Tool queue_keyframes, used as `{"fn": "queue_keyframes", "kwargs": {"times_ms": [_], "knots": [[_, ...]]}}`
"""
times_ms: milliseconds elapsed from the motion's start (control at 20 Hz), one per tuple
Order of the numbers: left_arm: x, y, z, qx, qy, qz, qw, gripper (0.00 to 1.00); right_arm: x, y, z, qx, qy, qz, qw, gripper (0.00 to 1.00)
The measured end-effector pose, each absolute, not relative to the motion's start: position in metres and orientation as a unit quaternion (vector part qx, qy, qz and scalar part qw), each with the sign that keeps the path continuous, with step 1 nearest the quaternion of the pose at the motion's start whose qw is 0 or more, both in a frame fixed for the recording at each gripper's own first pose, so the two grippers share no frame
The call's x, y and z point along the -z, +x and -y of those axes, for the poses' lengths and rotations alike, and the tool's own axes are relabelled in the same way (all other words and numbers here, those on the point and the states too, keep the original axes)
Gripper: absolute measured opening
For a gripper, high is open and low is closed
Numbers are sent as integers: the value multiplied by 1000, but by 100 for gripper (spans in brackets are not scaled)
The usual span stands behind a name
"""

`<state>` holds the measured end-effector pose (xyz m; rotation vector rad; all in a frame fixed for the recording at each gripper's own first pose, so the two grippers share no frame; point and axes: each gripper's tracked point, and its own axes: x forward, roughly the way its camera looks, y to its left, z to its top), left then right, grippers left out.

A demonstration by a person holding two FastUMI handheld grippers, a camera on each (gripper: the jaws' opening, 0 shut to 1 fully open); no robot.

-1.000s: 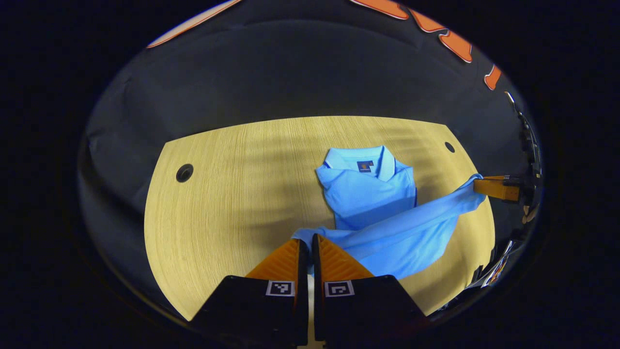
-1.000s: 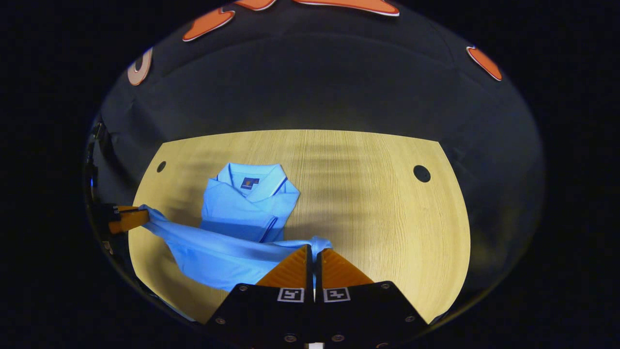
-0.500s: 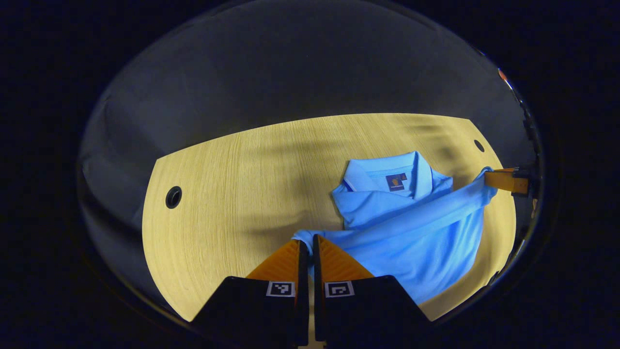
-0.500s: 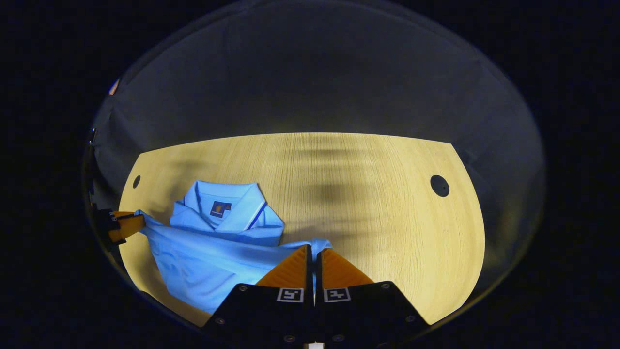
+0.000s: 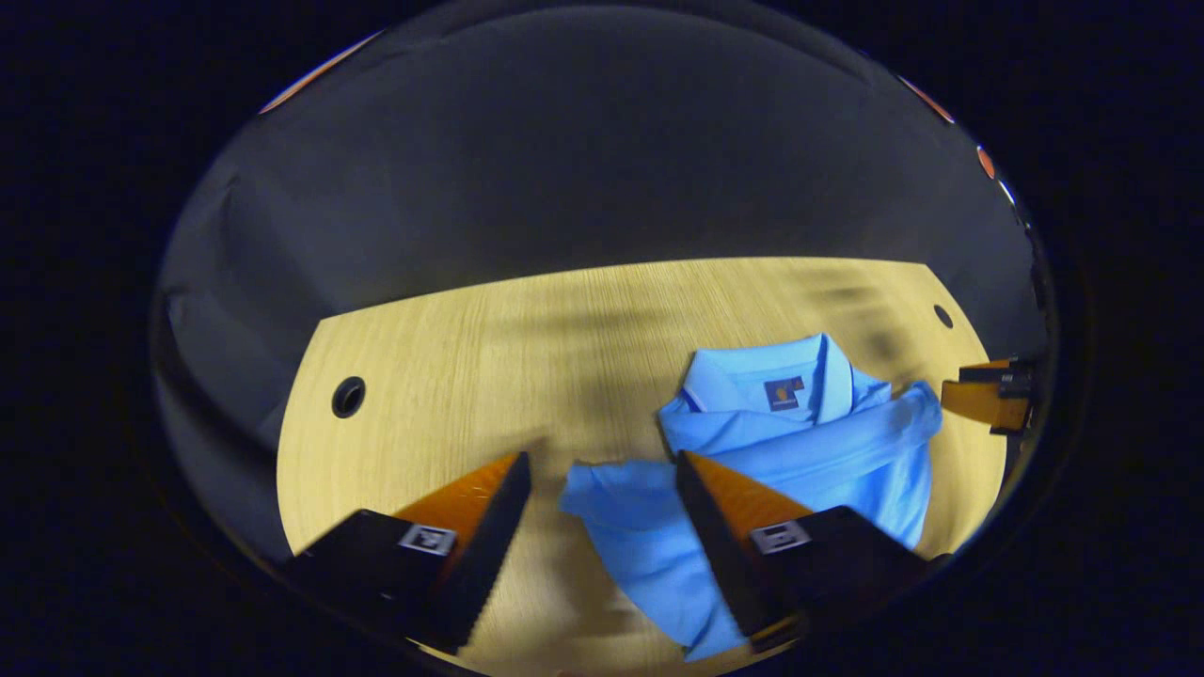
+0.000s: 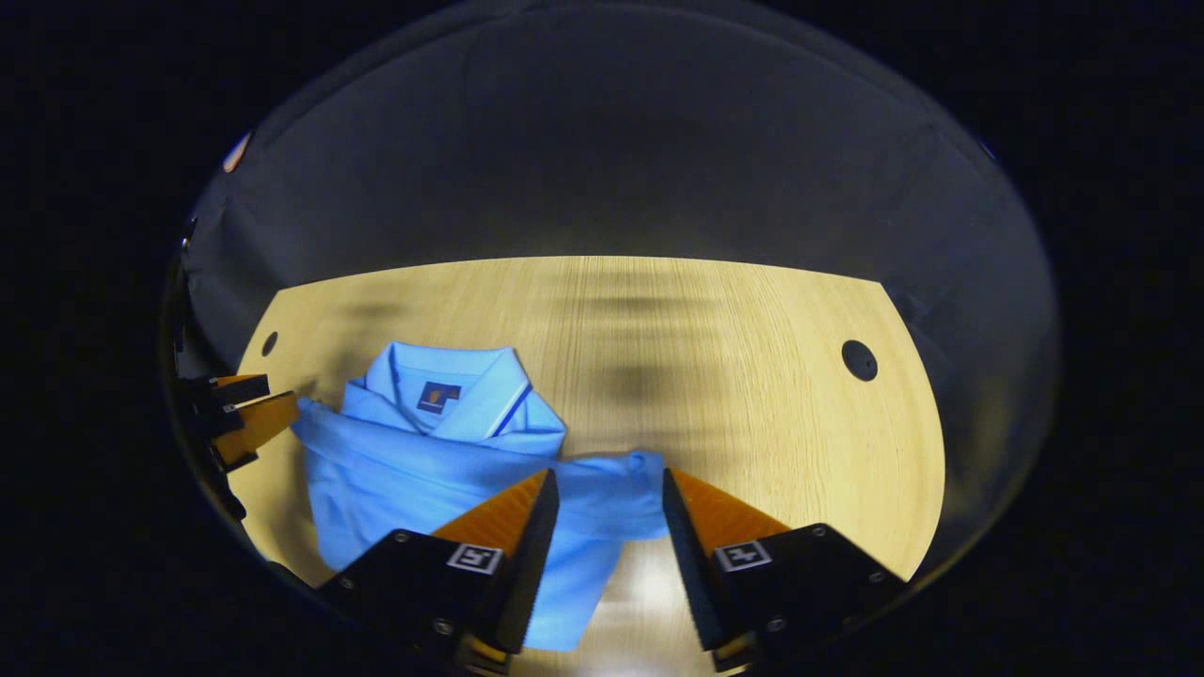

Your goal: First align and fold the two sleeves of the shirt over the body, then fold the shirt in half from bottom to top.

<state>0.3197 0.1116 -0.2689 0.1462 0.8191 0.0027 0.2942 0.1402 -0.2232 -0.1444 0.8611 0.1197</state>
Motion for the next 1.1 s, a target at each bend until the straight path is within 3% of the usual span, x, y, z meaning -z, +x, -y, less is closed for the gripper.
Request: {"fn": "queue_keyframes", "kwargs": {"times_ms": [50, 100, 200, 500, 750, 1100], "knots": [[249, 316, -112, -7, 67, -377, 924, 100, 218, 288, -141, -59, -66, -411, 907, 75], [231, 313, -113, -14, 63, -353, 933, 100, 211, 283, -142, -60, -64, -401, 912, 87], [196, 305, -108, -20, 57, -308, 950, 100, 192, 272, -147, -65, -61, -372, 924, 99], [73, 254, -95, -25, 46, -176, 983, 100, 94, 234, -153, -83, -51, -244, 965, 99], [27, 202, -86, -37, 36, -118, 992, 100, 29, 189, -157, -104, -39, -151, 982, 98], [-1, 135, -97, -54, 36, -87, 994, 100, 15, 144, -144, -96, 9, -134, 986, 98]]}}
